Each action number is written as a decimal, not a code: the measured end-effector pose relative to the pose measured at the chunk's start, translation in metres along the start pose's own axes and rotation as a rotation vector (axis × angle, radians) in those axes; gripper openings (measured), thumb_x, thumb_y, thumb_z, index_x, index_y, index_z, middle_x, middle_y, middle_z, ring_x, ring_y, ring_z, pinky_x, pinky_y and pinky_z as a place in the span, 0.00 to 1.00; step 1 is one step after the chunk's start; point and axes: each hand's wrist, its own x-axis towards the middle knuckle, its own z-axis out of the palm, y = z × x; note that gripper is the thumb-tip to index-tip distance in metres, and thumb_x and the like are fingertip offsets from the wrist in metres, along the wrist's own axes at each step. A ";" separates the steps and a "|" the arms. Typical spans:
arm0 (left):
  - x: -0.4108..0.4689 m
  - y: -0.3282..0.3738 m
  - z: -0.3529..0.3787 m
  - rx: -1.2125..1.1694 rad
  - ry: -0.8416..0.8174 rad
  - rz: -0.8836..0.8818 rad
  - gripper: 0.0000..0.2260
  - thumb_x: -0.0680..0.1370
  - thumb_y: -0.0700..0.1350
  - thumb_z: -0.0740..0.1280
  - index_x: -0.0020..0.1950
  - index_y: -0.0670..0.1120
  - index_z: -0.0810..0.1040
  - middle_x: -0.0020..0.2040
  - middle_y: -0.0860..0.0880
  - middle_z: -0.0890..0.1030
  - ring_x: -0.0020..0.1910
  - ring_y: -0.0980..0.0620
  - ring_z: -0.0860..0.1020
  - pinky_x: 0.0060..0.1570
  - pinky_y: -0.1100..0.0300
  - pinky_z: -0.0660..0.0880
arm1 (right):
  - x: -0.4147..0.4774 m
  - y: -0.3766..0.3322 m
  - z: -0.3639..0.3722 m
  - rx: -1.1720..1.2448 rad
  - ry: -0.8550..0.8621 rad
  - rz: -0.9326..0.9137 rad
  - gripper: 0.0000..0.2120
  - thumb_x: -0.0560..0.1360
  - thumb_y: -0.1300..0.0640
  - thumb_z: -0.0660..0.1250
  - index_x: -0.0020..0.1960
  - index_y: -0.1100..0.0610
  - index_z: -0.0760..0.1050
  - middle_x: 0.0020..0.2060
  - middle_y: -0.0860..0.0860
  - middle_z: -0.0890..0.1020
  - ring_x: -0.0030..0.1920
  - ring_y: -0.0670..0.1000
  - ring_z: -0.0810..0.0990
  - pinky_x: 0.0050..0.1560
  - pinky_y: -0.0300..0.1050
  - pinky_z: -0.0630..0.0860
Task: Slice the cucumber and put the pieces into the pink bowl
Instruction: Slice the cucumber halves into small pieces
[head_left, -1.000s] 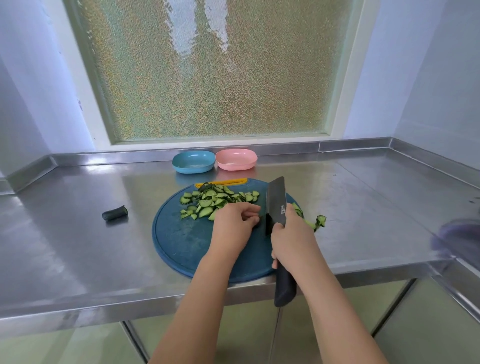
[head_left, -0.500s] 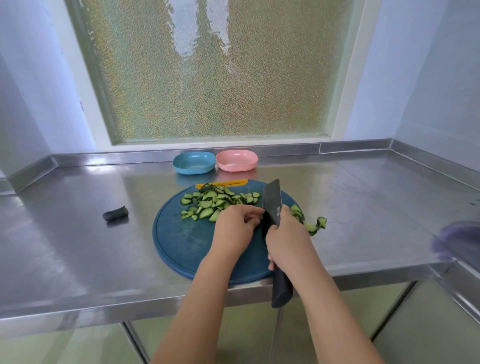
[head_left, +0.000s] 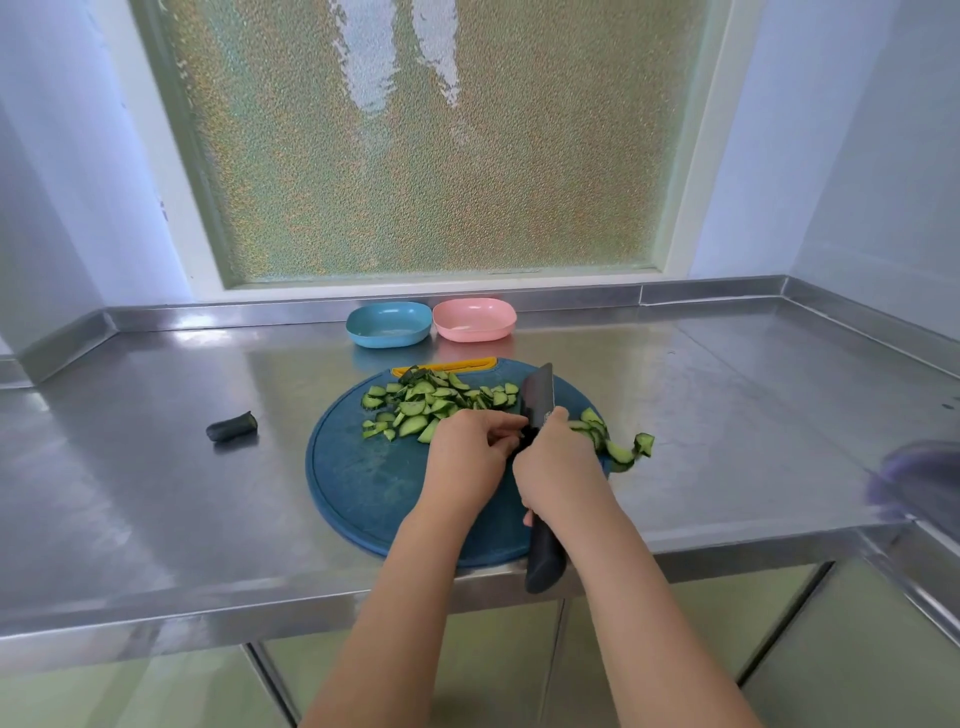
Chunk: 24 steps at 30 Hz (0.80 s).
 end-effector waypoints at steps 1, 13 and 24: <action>0.000 0.000 0.000 -0.015 -0.002 -0.007 0.13 0.75 0.36 0.67 0.57 0.46 0.81 0.50 0.50 0.84 0.44 0.62 0.77 0.44 0.81 0.69 | 0.000 0.001 0.001 -0.018 0.008 -0.003 0.32 0.77 0.66 0.57 0.77 0.56 0.48 0.58 0.62 0.74 0.51 0.63 0.81 0.18 0.42 0.71; -0.001 0.002 -0.002 -0.097 -0.035 -0.038 0.12 0.74 0.36 0.68 0.56 0.46 0.81 0.41 0.56 0.81 0.40 0.67 0.76 0.44 0.80 0.70 | -0.023 0.026 -0.012 0.193 0.041 -0.114 0.27 0.80 0.63 0.52 0.76 0.50 0.52 0.51 0.59 0.76 0.27 0.52 0.76 0.21 0.40 0.73; -0.002 0.005 -0.004 -0.106 0.000 -0.053 0.12 0.73 0.36 0.69 0.54 0.46 0.81 0.37 0.58 0.78 0.36 0.65 0.75 0.40 0.79 0.70 | -0.022 0.022 -0.006 0.181 0.075 -0.133 0.22 0.79 0.63 0.52 0.72 0.55 0.59 0.48 0.60 0.77 0.30 0.55 0.78 0.24 0.44 0.77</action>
